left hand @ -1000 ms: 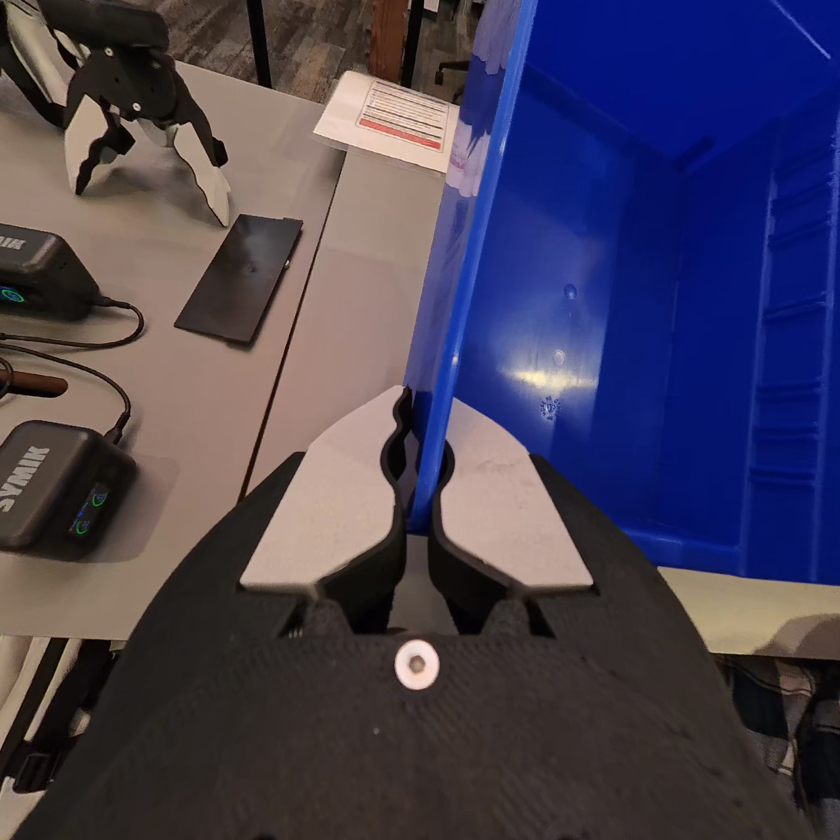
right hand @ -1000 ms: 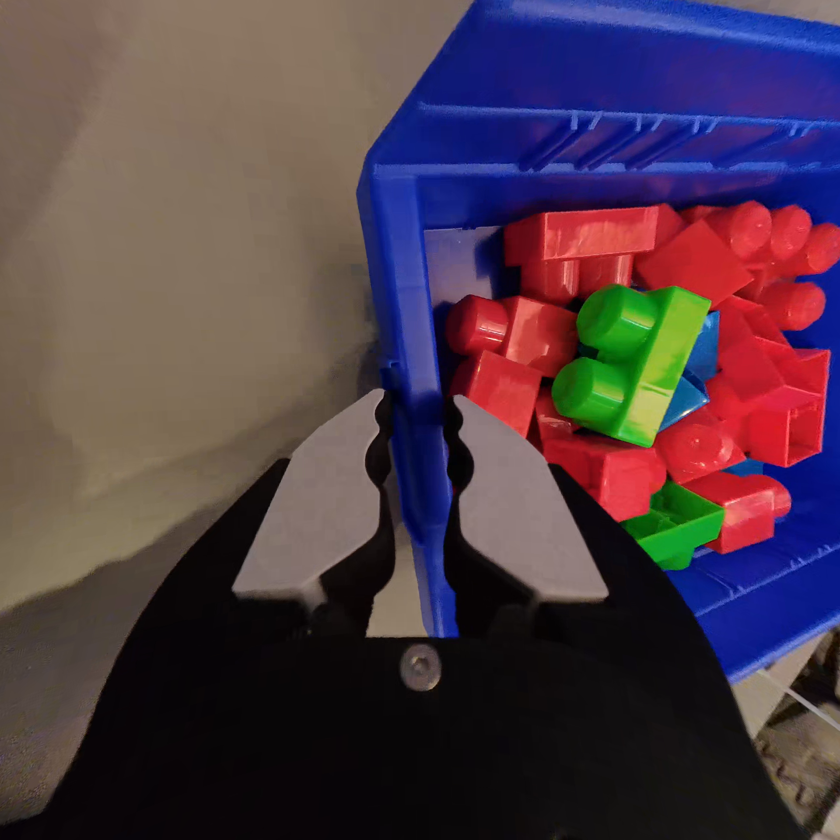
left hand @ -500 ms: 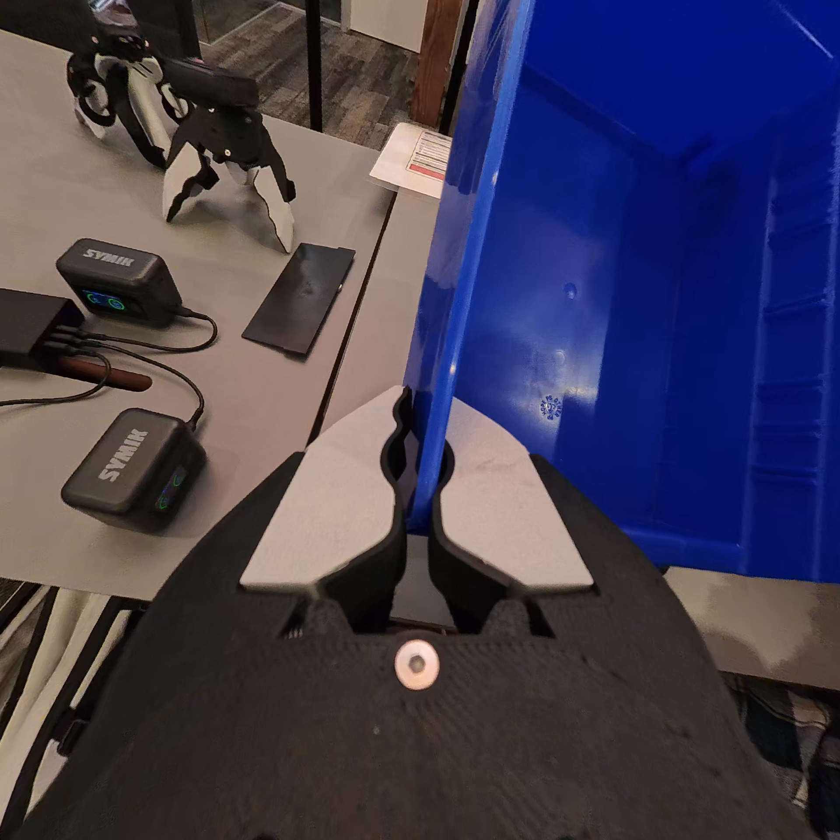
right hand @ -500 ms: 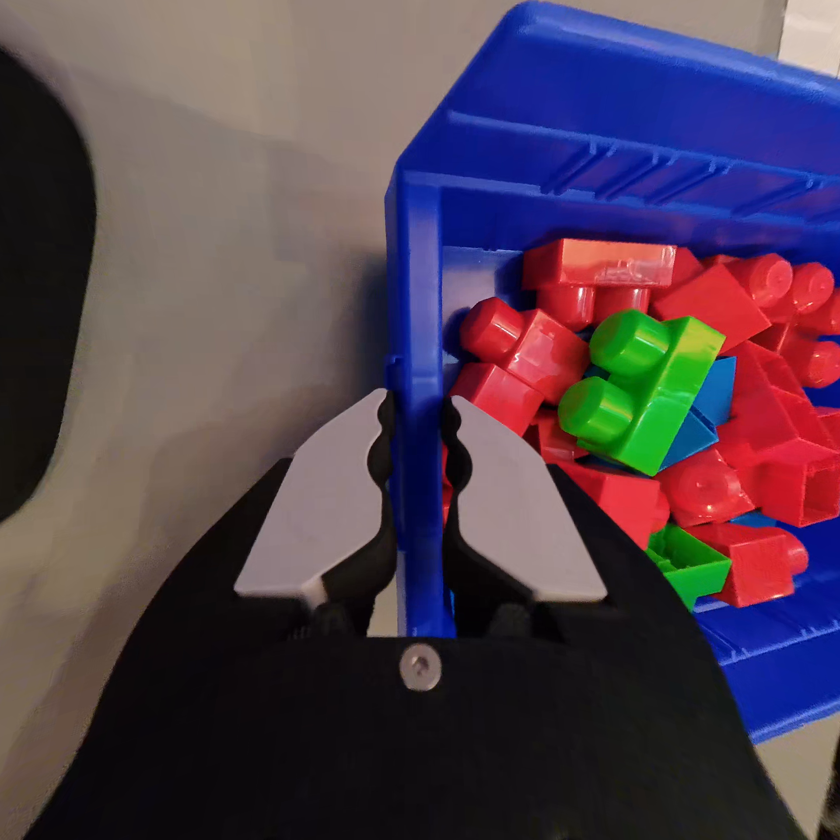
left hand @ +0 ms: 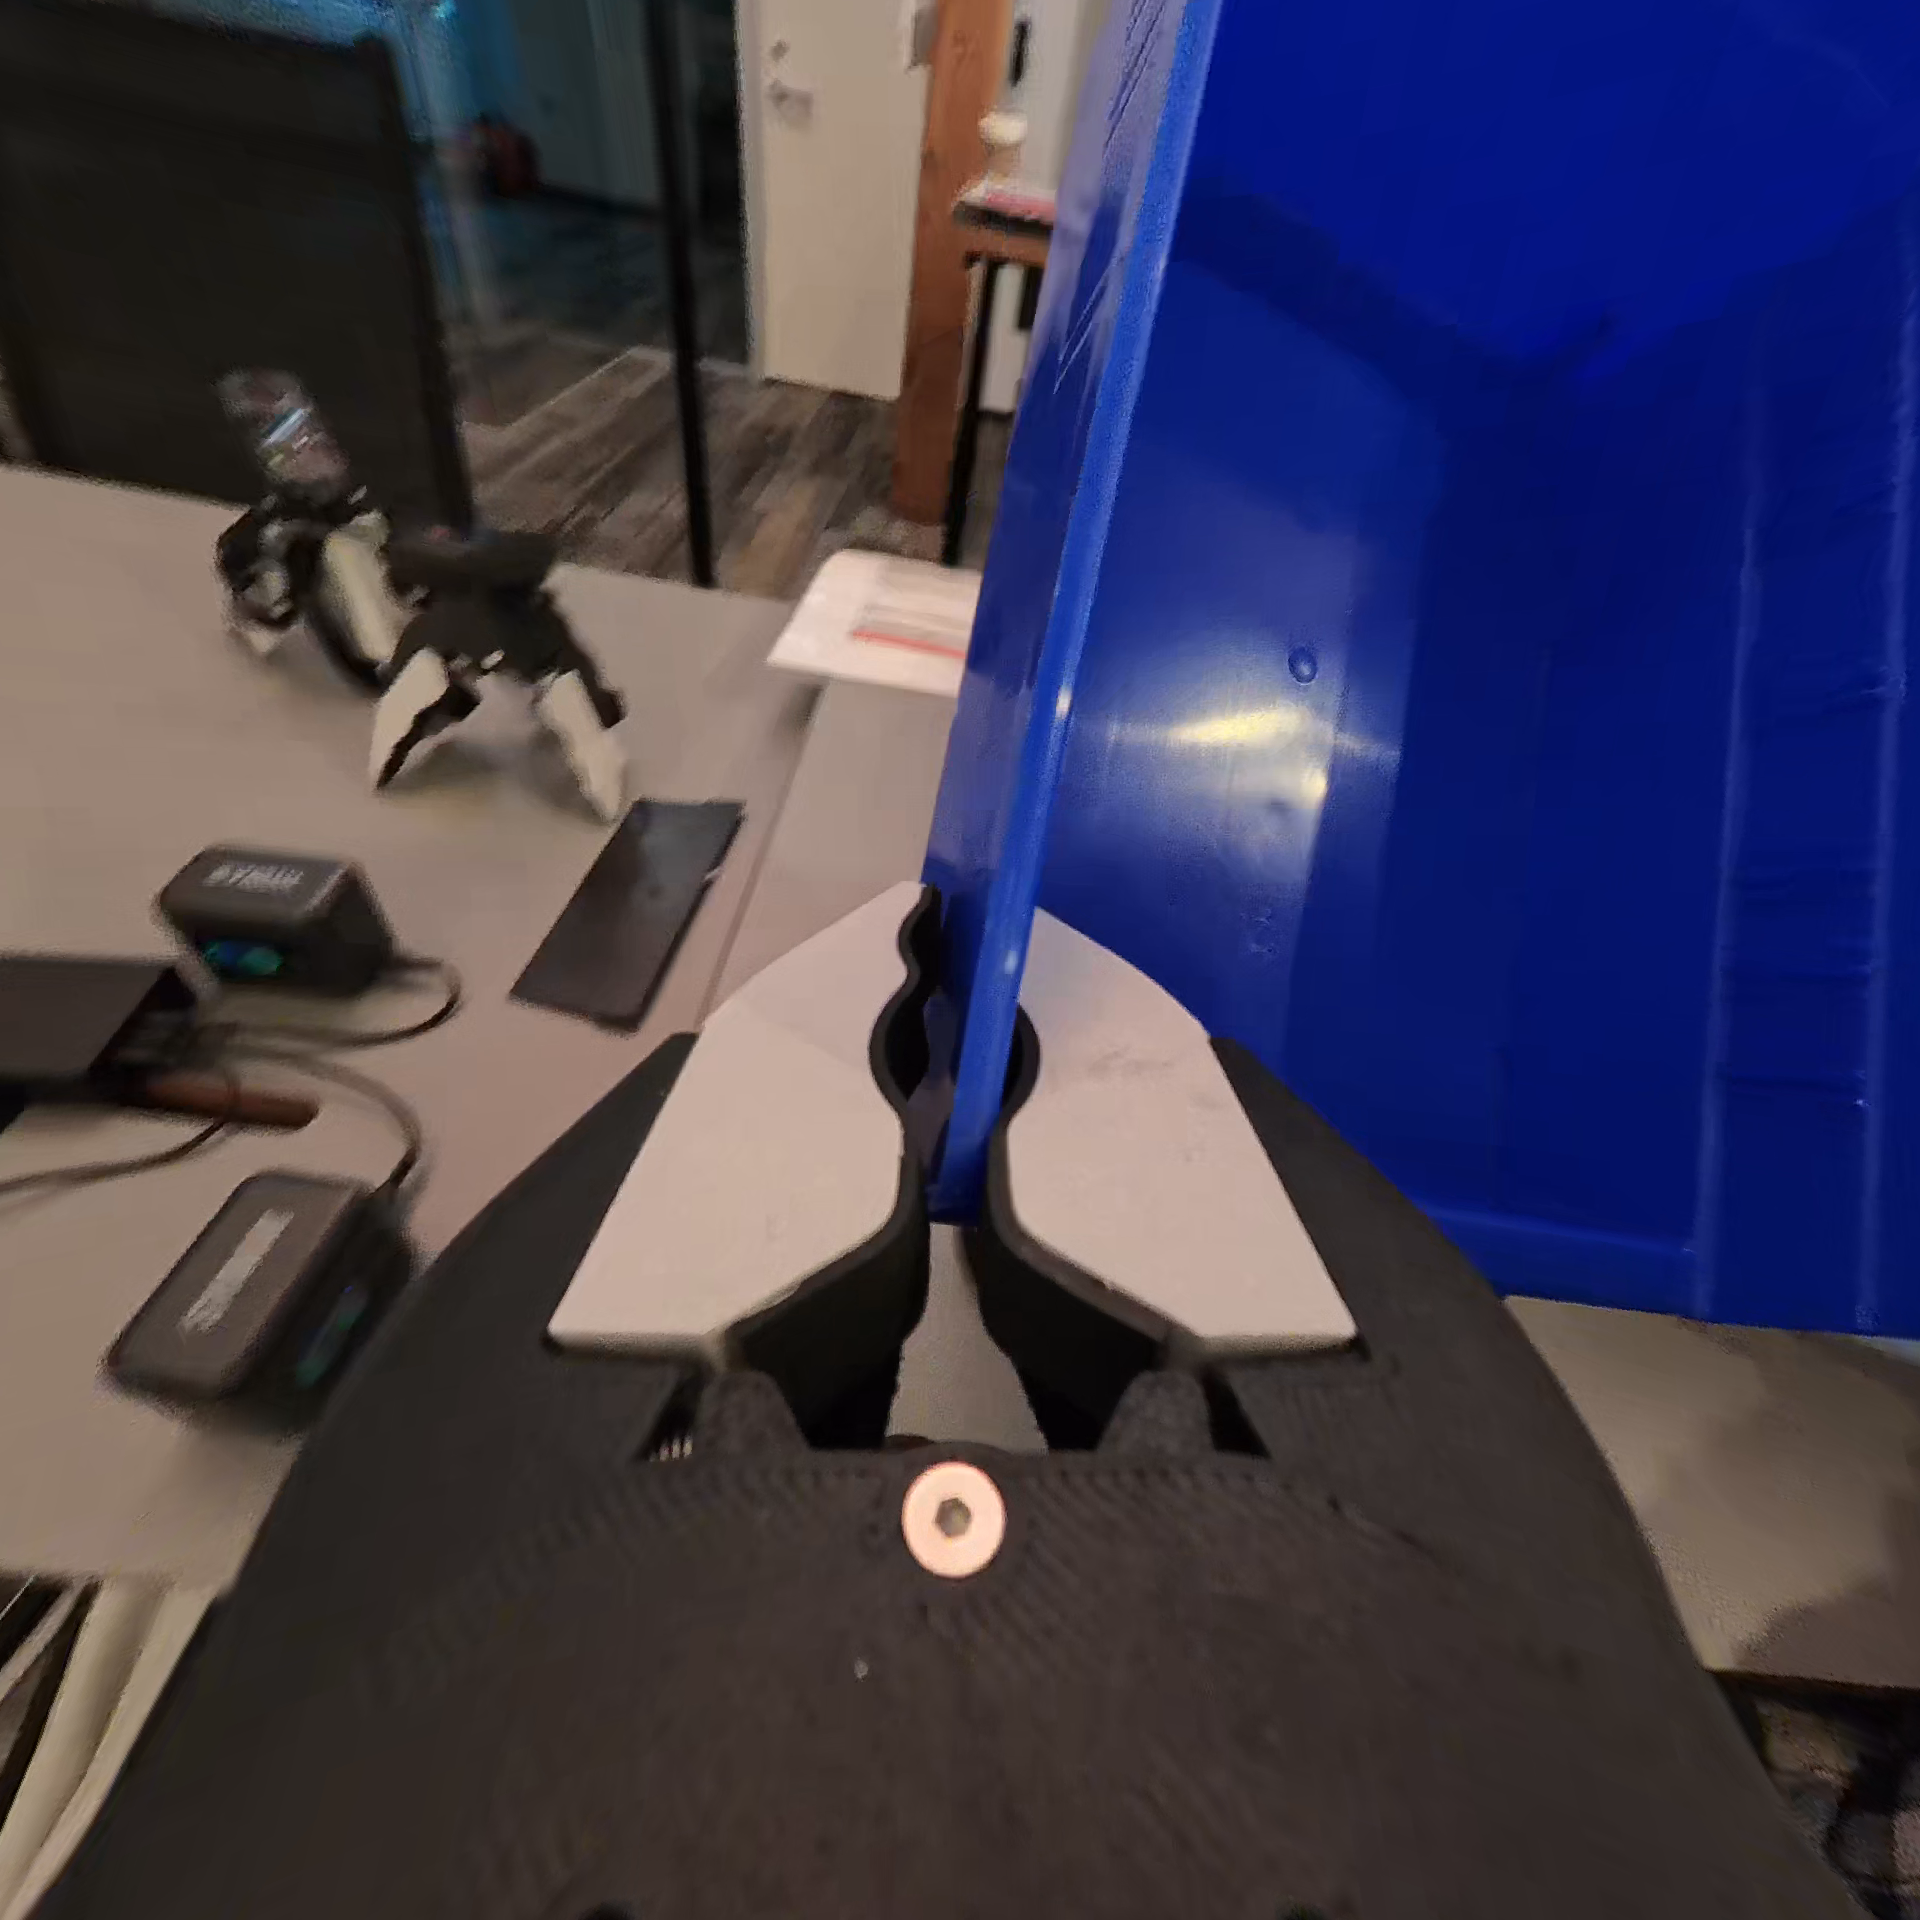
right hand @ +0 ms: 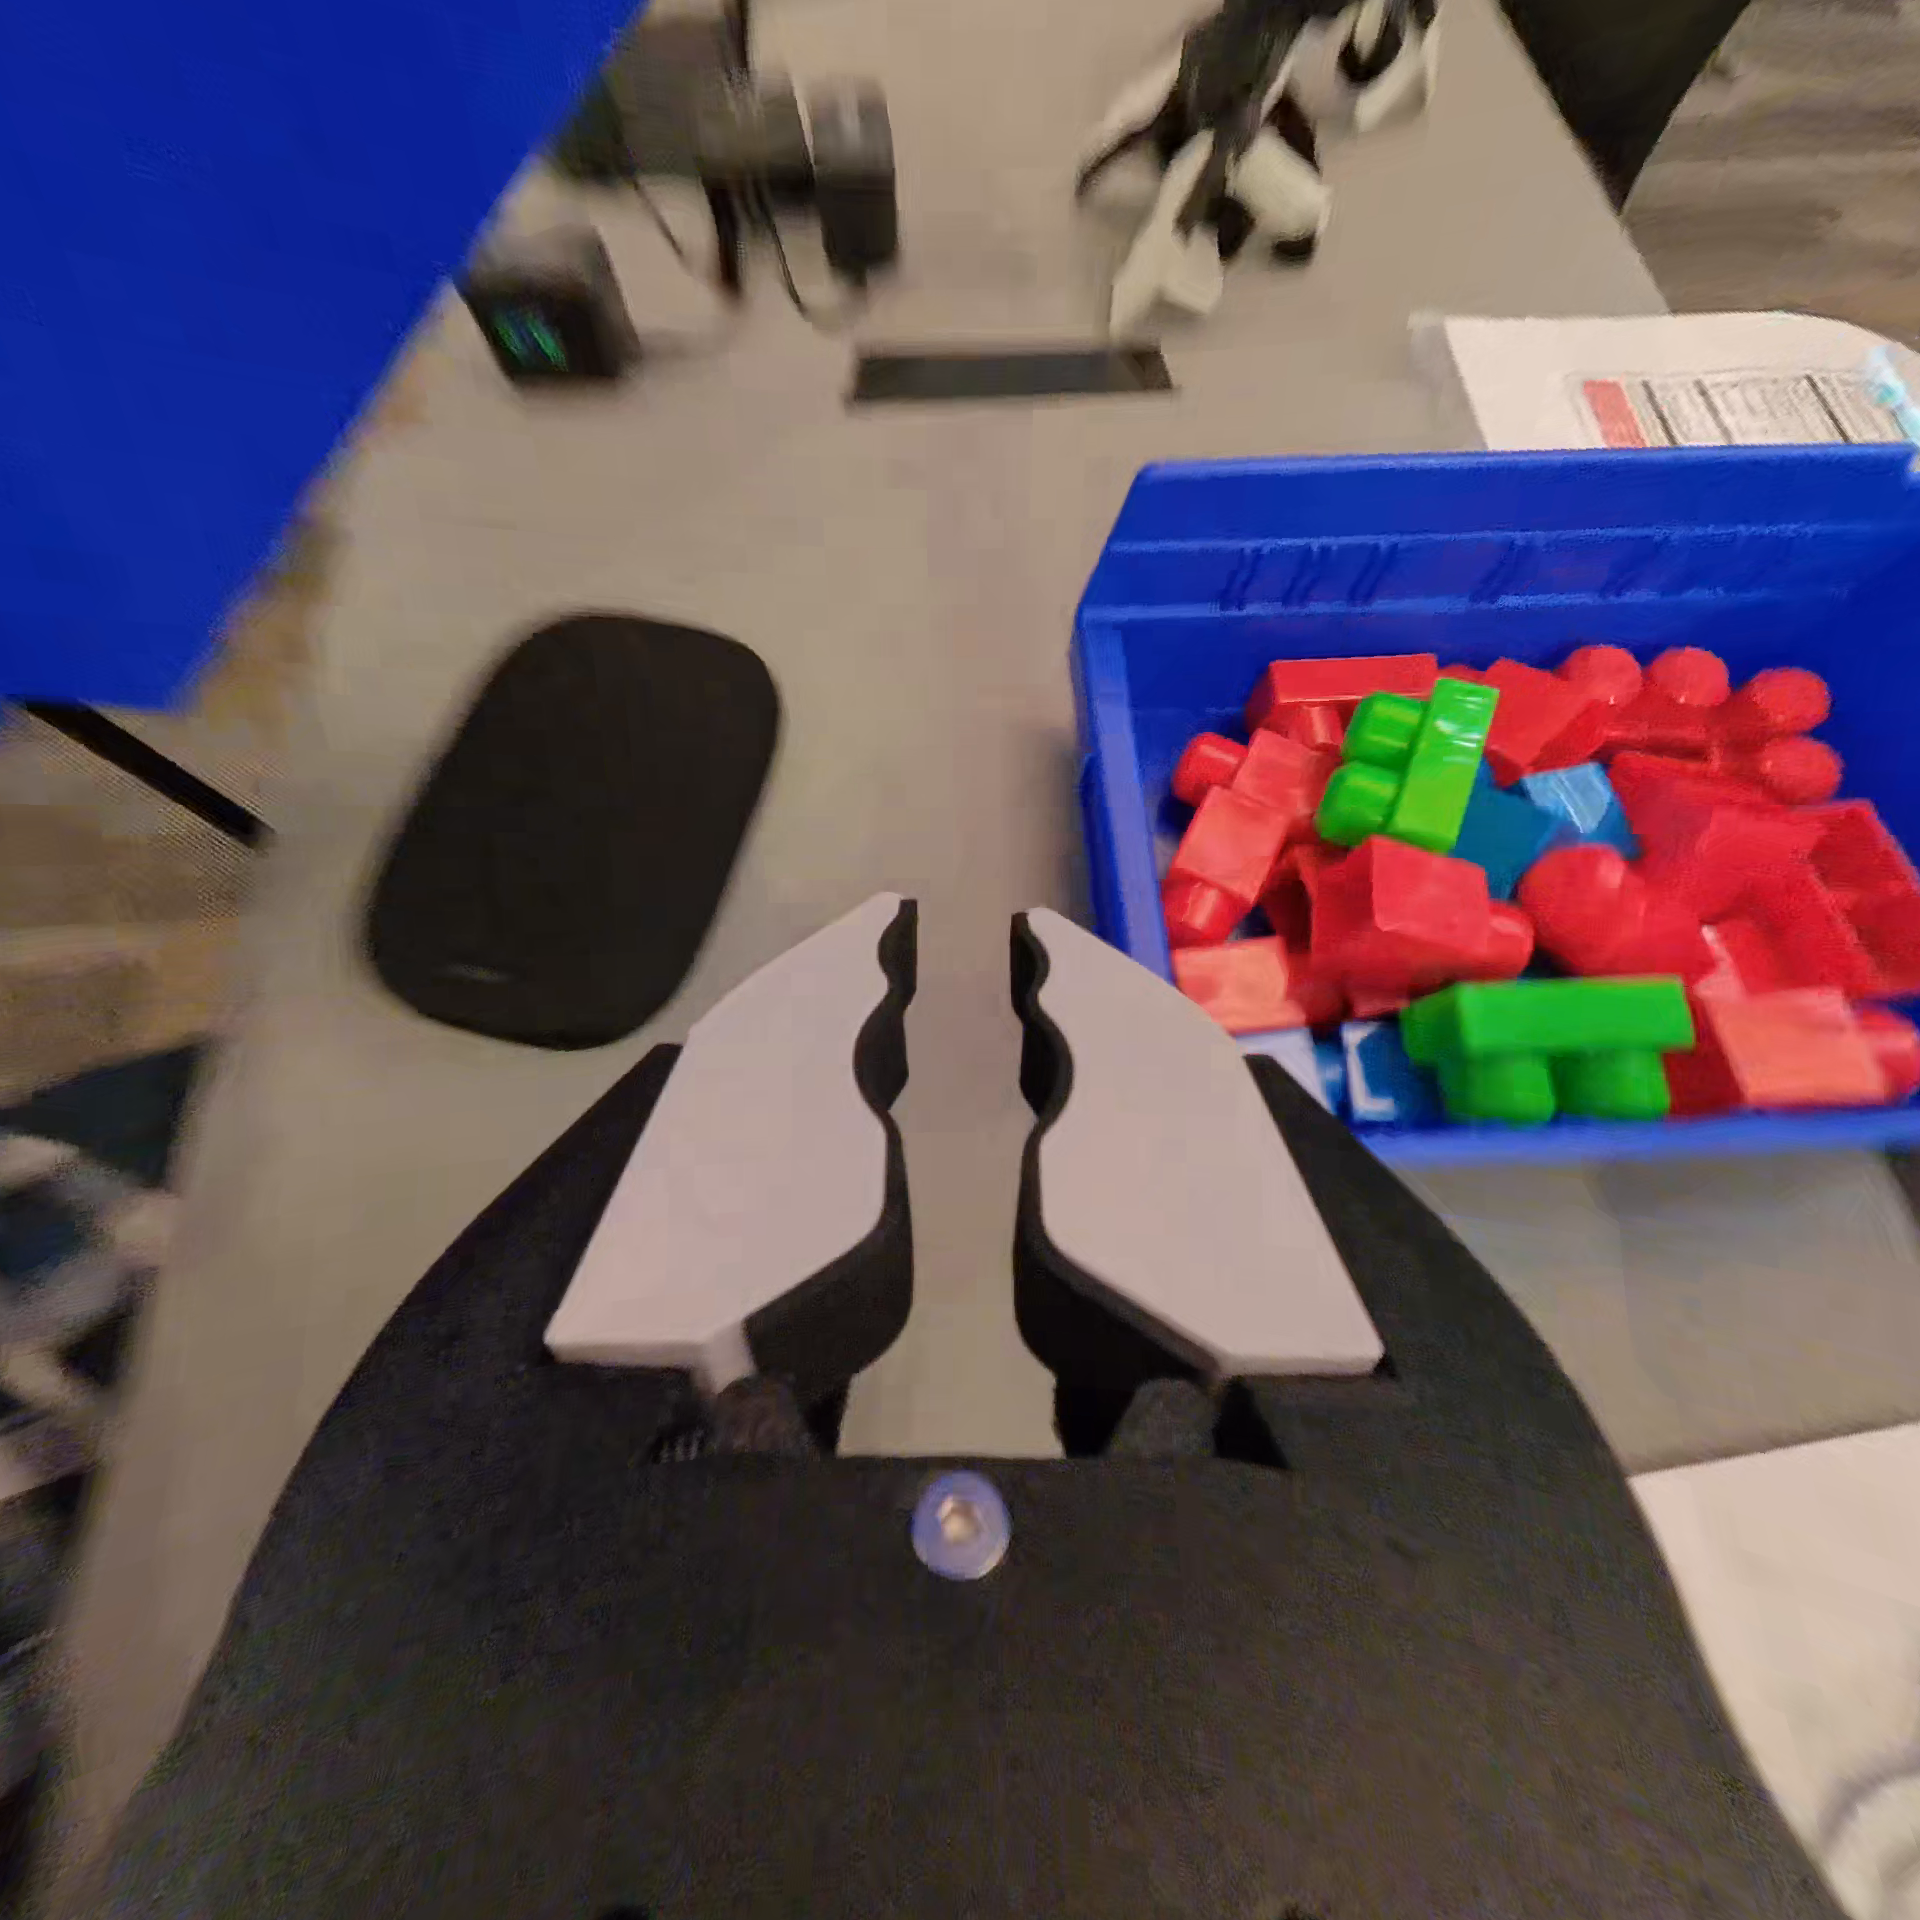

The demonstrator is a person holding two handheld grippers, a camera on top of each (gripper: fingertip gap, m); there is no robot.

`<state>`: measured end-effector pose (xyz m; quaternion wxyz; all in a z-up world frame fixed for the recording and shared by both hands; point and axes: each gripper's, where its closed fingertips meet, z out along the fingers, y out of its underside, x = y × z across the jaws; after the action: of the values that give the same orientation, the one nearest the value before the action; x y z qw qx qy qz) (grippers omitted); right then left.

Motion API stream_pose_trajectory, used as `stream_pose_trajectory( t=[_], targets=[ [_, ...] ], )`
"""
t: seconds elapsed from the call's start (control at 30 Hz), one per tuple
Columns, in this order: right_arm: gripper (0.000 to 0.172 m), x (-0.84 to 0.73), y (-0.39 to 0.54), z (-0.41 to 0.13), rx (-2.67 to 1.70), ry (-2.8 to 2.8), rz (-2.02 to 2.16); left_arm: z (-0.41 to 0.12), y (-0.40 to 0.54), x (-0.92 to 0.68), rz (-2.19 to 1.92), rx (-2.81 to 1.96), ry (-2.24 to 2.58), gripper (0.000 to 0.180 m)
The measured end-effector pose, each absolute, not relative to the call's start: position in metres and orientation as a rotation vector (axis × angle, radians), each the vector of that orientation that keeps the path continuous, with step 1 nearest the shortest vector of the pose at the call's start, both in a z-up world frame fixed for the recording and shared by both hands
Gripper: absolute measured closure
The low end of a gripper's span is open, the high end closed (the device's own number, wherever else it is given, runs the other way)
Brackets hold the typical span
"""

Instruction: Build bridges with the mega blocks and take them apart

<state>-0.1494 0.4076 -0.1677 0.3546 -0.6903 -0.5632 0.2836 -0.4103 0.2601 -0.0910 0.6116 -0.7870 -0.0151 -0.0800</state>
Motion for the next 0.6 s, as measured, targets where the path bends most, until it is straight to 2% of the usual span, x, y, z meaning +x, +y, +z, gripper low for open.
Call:
stream_pose_trajectory(
  t=[0.13,0.3,0.43,0.6],
  targets=[
    [0.153,-0.050,0.373,-0.094,-1.610,-1.125,1.053,-0.073,0.291,-0.321,-0.379,-1.750,0.123,0.176],
    [0.153,0.109,0.323,-0.041,-1.393,-0.782,1.001,-0.089,0.324,-0.162,-0.815,-1.785,0.444,0.176],
    [0.167,0.227,0.285,-0.040,-1.389,-0.614,0.737,-0.122,0.333,-0.025,-1.079,-1.846,0.691,0.176],
    [0.166,0.365,0.271,-0.079,-1.575,-0.324,0.435,-0.174,0.350,0.113,-1.270,-1.931,0.815,0.176]
  ],
)
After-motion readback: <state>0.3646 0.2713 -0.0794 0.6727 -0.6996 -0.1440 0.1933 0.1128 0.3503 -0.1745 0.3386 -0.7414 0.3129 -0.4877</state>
